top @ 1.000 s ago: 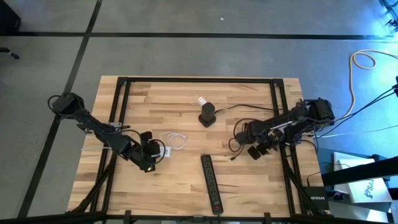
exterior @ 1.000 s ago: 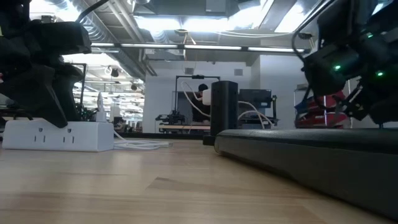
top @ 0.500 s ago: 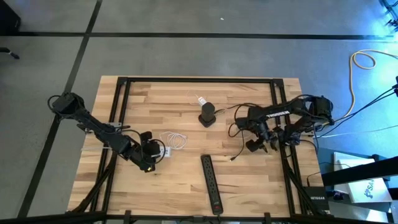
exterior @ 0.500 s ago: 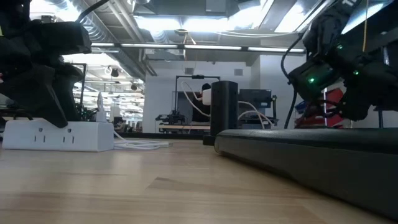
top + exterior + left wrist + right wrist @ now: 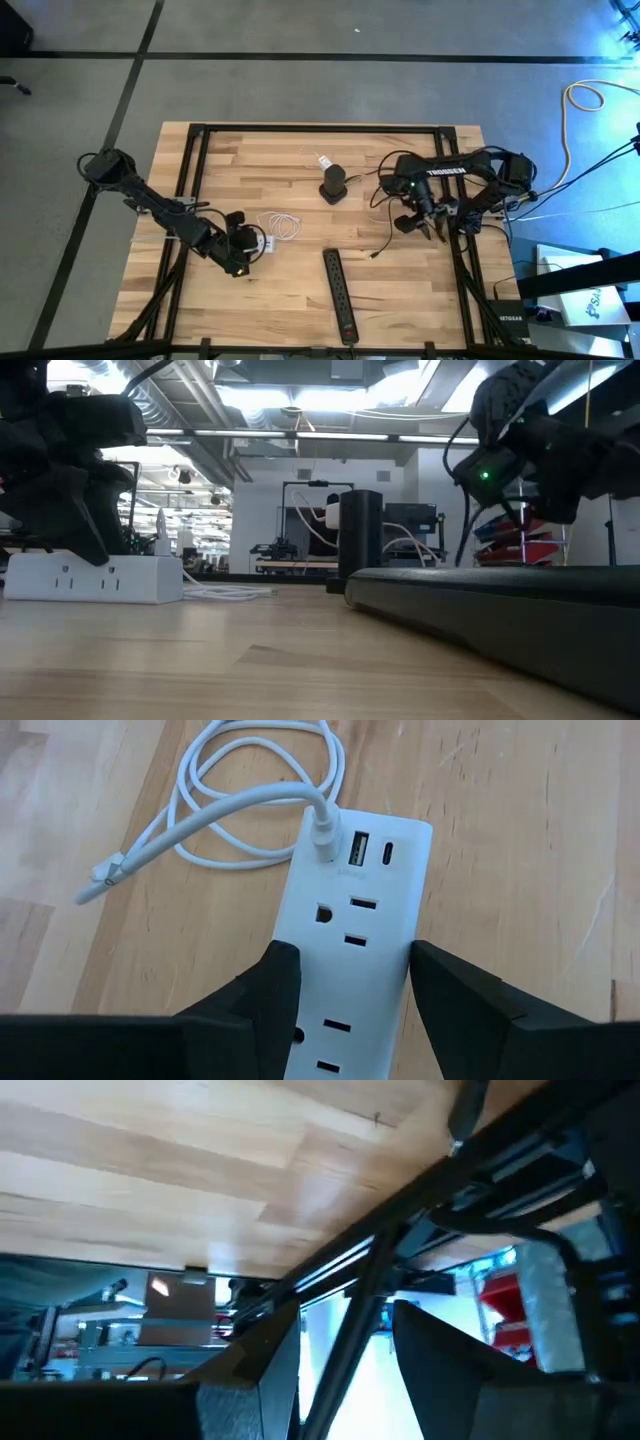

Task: Insert USB
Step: Insert the black USB cable into the white outlet extension

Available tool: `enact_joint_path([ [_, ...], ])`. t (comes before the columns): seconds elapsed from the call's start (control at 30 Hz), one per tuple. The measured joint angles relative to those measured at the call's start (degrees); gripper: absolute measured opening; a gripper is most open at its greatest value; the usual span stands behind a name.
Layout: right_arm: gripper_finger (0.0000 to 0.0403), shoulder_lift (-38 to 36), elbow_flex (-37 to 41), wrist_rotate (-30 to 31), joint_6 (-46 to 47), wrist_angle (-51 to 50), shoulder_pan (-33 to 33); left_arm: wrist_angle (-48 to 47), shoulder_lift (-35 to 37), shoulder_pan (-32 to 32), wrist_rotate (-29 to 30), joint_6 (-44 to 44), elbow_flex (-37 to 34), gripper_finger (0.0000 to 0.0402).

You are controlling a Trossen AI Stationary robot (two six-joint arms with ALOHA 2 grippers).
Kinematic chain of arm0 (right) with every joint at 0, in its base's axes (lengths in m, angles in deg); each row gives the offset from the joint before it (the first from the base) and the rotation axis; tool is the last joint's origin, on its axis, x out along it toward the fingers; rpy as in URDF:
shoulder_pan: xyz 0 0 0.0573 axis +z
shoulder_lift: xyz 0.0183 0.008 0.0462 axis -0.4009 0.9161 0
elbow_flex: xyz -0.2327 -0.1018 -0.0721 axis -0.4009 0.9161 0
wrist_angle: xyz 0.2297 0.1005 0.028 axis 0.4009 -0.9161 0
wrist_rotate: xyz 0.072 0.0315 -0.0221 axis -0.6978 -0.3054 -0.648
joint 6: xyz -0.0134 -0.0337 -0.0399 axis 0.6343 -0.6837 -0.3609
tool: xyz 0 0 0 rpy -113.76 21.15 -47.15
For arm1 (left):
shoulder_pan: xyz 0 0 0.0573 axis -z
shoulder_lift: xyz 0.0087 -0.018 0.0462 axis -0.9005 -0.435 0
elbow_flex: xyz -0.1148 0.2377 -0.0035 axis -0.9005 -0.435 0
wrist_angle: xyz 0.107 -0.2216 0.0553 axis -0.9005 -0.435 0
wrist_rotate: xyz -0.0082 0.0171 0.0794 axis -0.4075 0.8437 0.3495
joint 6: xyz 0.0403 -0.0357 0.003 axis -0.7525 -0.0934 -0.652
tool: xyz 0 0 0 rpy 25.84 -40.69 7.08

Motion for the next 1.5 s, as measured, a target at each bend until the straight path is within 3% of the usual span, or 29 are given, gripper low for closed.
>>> enact_joint_path([
  [0.07,0.0143,0.31,0.42,2.94,0.66,2.98,-0.63,0.00,0.00,0.00,0.00,0.02,0.00,0.0170],
  [0.17,0.0143,-1.75,1.68,5.84,7.03,18.88,-0.13,0.00,0.00,0.06,0.00,0.26,0.00,0.0170],
  [0.3,0.0133,-4.34,1.74,17.98,18.47,35.28,4.77,-0.02,0.00,0.07,0.09,0.31,0.00,0.0170],
  [0.4,0.0106,-4.80,1.73,20.35,24.01,34.37,9.57,0.01,0.00,0.07,0.10,0.39,0.00,0.0170],
  [0.53,0.0063,-4.79,2.94,21.00,31.55,19.06,14.31,0.03,0.00,0.07,0.11,1.55,0.00,0.0170],
  [0.63,0.0046,-5.38,4.73,20.28,34.62,17.03,18.17,0.20,0.00,0.07,0.11,1.52,0.00,0.0170],
  [0.77,0.0042,-5.62,10.00,14.70,37.84,25.65,21.71,0.32,0.00,0.00,0.11,1.50,0.00,0.0170],
  [0.87,0.0042,-5.58,14.83,14.23,41.43,28.18,22.41,0.40,0.00,0.00,0.13,1.45,0.00,0.0170],
  [1.0,0.0042,-6.29,13.89,21.11,45.48,30.54,22.27,0.93,0.00,0.00,0.04,0.65,0.00,0.0170],
  [1.23,0.0042,-6.93,8.70,30.11,41.90,32.02,19.30,1.71,0.00,0.00,0.02,0.15,0.00,0.0170],
  [1.5,0.0042,-6.95,8.20,32.94,38.51,52.75,15.80,1.75,0.00,0.00,0.10,0.06,0.00,0.0170],
])
